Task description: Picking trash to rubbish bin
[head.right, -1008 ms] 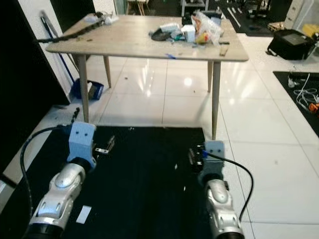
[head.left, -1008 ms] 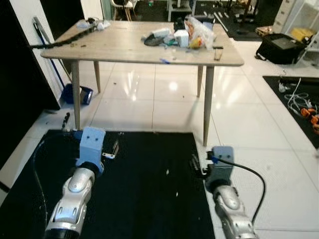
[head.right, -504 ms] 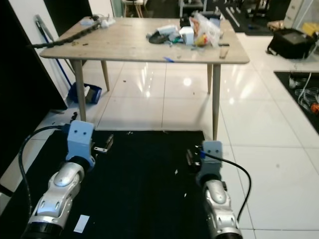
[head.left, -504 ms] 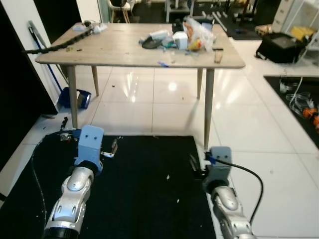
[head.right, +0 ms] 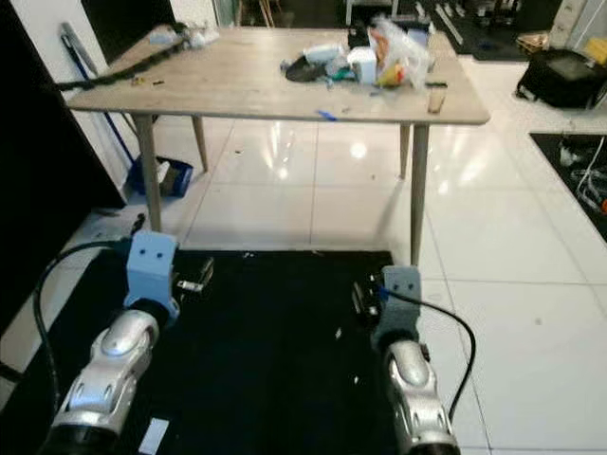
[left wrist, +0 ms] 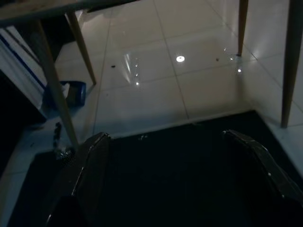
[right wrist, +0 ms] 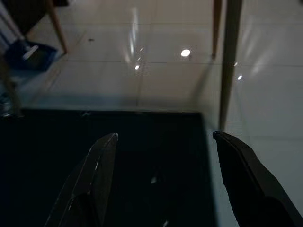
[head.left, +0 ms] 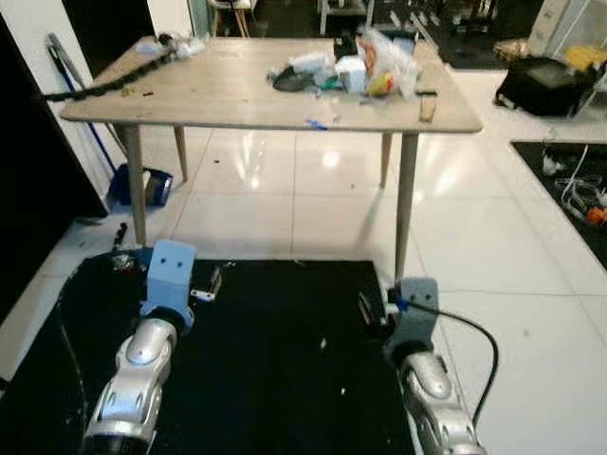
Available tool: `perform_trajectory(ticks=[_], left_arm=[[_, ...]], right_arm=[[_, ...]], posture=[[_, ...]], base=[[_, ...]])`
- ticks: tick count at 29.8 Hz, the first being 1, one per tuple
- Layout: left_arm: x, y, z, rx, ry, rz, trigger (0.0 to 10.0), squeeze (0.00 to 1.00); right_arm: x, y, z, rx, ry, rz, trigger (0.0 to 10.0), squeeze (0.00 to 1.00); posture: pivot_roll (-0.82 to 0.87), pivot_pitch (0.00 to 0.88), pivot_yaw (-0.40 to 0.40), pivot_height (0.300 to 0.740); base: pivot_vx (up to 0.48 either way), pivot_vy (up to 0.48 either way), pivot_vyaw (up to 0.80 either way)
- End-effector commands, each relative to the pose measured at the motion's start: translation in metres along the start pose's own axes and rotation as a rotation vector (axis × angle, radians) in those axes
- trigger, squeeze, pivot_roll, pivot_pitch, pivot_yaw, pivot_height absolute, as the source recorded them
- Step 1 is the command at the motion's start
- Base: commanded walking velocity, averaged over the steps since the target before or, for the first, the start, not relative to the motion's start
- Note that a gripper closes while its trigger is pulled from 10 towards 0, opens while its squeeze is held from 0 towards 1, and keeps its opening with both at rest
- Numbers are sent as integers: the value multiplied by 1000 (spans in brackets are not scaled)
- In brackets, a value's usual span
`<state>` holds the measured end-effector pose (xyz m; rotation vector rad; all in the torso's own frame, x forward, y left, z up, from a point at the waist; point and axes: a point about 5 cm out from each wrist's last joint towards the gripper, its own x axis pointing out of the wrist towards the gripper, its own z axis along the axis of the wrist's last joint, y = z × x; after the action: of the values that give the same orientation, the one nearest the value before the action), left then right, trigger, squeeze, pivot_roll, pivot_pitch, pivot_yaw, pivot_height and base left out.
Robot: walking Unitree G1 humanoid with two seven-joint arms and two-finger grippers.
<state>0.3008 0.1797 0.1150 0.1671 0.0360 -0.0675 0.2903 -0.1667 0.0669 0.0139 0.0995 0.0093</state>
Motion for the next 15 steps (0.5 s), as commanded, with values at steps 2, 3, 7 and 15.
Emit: perform_trajectory(ticks=[2,3,7,15], left_arm=[[-2,5,-6,13,23,8,10000,0],[-2,5,-6,13,23,8,10000,0],[-2,5,-6,12,23,8,10000,0],[-1,7,-5,18,19,6,10000,0]], right_arm=[[-2,6,-5,15,19,11,10000,0],[-2,6,-5,15,19,11,10000,0],[-2,6,-5,15,19,11,10000,0],[0,8,-3,18,12,13,10000,0]], posture=[[-27,93,21,740],[-27,93,21,740],[-27,87,22,740],[-24,78,26,740]], base=[[324,0,0],[322,0,0],[325,0,0],[328,0,0]])
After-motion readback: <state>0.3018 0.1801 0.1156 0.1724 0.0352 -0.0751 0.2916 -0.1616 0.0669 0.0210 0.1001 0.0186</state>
